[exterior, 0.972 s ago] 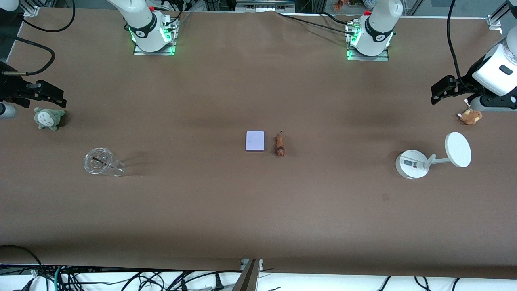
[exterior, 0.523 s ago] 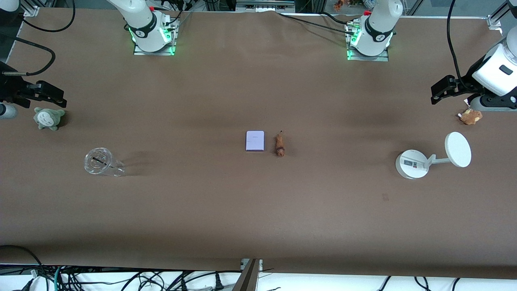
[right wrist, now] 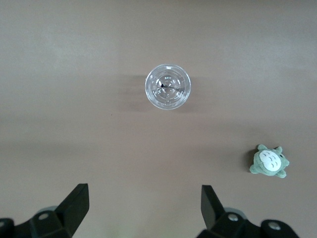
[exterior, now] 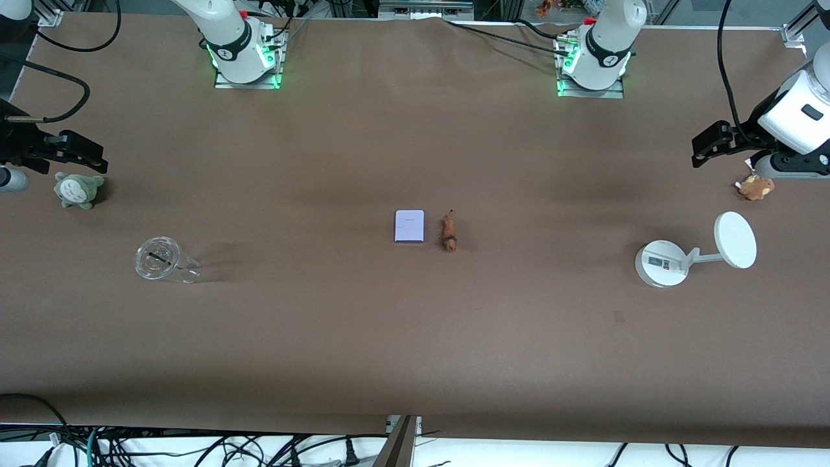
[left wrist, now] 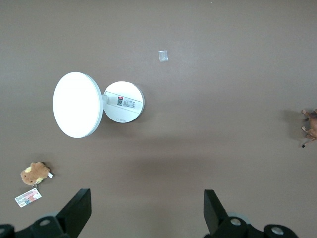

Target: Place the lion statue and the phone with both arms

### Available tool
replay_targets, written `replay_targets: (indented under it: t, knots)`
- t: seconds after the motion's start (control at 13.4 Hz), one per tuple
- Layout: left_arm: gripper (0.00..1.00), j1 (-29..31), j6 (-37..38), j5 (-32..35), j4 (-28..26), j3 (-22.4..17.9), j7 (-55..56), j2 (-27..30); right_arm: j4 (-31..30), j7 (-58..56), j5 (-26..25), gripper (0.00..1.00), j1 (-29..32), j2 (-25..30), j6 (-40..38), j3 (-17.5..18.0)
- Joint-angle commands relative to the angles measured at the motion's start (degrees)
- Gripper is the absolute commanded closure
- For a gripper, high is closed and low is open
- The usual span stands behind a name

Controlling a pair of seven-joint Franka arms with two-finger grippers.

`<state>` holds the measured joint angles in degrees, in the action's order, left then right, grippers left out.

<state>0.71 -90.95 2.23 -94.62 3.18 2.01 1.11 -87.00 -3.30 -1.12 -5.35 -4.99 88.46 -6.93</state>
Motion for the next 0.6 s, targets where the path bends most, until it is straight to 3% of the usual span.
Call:
replay_targets:
  t: [0.0, 0.37, 0.52]
  knots:
    - [0.0, -0.7, 2.2, -0.9, 1.0, -0.2, -0.8, -0.7, 1.5, 0.4, 0.5, 0.0, 0.3, -0.6, -0.8, 0.3]
    - [0.0, -1.7, 5.8, -1.2, 1.0, 1.0, -1.1, -2.2, 1.5, 0.0, 0.5, 0.0, 0.3, -0.7, -0.7, 0.3]
    - [0.0, -2.5, 6.3, -2.5, 0.3, 4.1, 0.2, -3.0, 1.5, 0.0, 0.6, 0.0, 0.3, -0.7, -0.5, 0.3]
